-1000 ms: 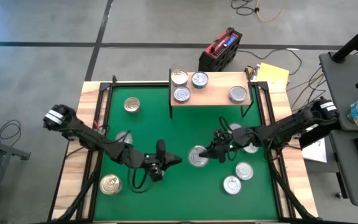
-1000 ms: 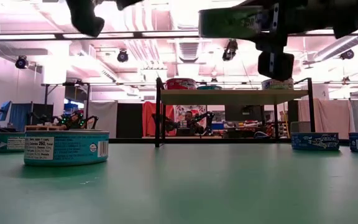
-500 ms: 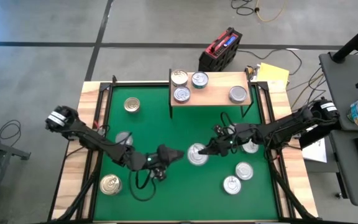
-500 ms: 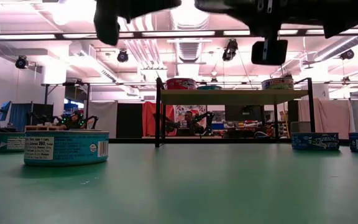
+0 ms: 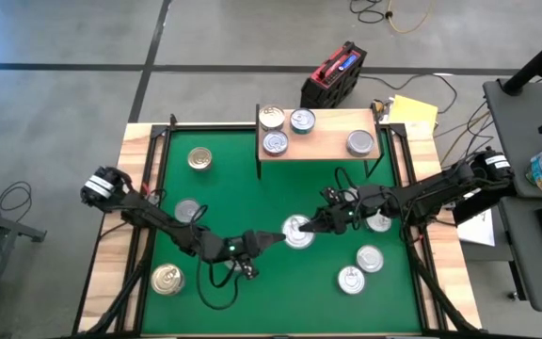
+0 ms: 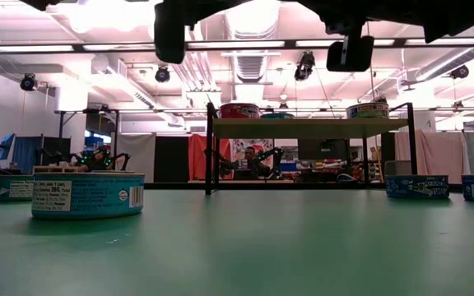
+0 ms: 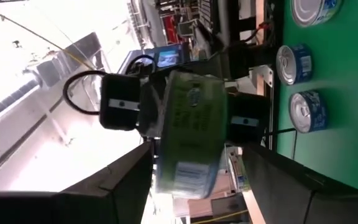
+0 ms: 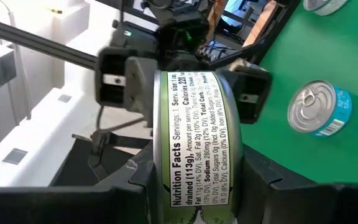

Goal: Stack canned seafood by type on shelf
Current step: Put the green tuna can on the shelf

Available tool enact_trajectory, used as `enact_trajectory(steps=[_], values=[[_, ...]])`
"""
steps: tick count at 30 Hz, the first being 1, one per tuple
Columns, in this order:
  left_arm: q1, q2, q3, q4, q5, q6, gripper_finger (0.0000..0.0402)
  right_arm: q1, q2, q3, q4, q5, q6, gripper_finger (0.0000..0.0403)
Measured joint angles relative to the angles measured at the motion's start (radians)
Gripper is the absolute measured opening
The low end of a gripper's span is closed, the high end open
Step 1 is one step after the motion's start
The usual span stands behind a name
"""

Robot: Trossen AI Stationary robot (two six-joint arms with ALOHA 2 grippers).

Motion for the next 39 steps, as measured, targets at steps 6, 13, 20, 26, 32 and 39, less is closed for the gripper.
enact_trajectory(steps=[6, 13, 20, 26, 32, 39], values=[[0.008, 0.02, 0.036, 0.017, -0.001, -0.002, 0.023, -0.002, 0.0, 0.002, -0.011, 0.026, 0.005, 0.0127], [0.014, 0.027, 0.06, -0.011, -0.002, -0.001, 0.0223, -0.004, 0.0, 0.003, -0.017, 0.043, 0.007, 0.0127], [0.02, 0.027, 0.06, -0.044, -0.002, -0.004, 0.0164, -0.005, 0.0, 0.003, -0.021, 0.048, 0.014, 0.0127], [0.023, 0.027, 0.06, -0.055, -0.003, 0.008, 0.0131, -0.004, 0.0, 0.002, -0.029, 0.05, 0.028, 0.0131], [0.023, 0.027, 0.06, -0.039, -0.052, -0.13, 0.0131, -0.006, 0.0, 0.002, -0.028, 0.074, -0.035, 0.0223], [0.023, 0.02, 0.047, -0.038, -0.082, -0.267, 0.0131, -0.005, -0.003, 0.002, -0.029, 0.05, -0.086, 0.0293]])
